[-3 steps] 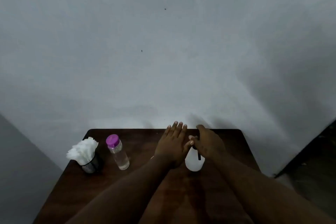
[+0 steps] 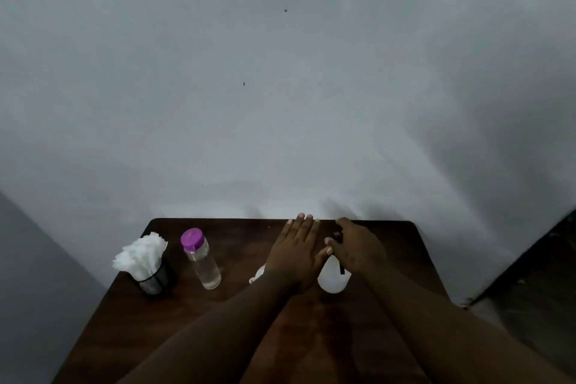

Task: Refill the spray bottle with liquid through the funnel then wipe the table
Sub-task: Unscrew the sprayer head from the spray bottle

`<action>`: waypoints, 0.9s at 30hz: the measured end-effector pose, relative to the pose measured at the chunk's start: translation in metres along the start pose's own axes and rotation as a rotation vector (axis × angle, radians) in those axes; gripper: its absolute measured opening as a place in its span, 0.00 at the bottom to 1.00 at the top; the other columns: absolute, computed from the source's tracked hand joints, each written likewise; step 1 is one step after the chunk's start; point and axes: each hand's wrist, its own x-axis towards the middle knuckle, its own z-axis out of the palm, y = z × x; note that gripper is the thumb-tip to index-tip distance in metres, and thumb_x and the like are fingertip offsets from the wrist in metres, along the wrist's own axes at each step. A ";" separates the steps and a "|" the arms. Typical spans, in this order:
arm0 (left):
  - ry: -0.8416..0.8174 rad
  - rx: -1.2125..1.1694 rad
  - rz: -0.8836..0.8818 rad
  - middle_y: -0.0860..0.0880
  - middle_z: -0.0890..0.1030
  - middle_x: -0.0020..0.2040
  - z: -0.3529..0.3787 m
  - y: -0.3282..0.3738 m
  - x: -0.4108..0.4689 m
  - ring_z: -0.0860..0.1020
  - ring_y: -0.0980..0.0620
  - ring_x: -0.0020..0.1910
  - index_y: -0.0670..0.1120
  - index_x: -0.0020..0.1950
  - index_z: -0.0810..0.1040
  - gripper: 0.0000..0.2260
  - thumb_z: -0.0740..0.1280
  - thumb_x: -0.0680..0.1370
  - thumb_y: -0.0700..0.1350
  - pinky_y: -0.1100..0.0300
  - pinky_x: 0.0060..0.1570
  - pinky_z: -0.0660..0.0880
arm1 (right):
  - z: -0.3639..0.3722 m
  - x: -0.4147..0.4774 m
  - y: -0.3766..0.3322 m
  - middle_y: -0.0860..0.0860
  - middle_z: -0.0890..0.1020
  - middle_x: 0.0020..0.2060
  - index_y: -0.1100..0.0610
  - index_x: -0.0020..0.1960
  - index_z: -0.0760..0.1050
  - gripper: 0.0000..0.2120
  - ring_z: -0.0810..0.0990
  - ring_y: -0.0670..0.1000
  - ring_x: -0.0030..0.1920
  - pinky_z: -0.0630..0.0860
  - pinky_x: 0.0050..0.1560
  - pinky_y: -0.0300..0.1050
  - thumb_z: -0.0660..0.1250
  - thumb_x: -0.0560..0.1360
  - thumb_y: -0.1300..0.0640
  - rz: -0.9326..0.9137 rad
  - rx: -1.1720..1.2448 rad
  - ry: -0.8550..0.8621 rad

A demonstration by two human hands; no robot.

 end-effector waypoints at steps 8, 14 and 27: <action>0.034 -0.053 0.007 0.47 0.54 0.83 0.026 -0.003 -0.004 0.45 0.51 0.83 0.45 0.83 0.54 0.48 0.27 0.73 0.72 0.58 0.78 0.33 | 0.012 -0.002 0.003 0.51 0.83 0.52 0.53 0.59 0.77 0.13 0.82 0.54 0.54 0.79 0.50 0.47 0.68 0.77 0.51 0.012 -0.074 0.012; -0.009 -0.070 -0.012 0.48 0.54 0.83 0.035 -0.001 -0.011 0.46 0.51 0.83 0.46 0.83 0.52 0.45 0.30 0.74 0.71 0.55 0.79 0.38 | 0.015 -0.009 0.004 0.49 0.84 0.50 0.52 0.57 0.79 0.11 0.83 0.53 0.51 0.80 0.49 0.47 0.69 0.75 0.54 -0.029 -0.067 0.011; -0.036 -0.543 -0.233 0.52 0.73 0.74 0.067 0.000 -0.059 0.67 0.49 0.76 0.52 0.78 0.64 0.30 0.65 0.78 0.59 0.51 0.78 0.57 | 0.039 -0.050 -0.011 0.46 0.82 0.60 0.49 0.66 0.77 0.19 0.80 0.48 0.59 0.77 0.58 0.42 0.70 0.75 0.53 -0.147 0.027 -0.074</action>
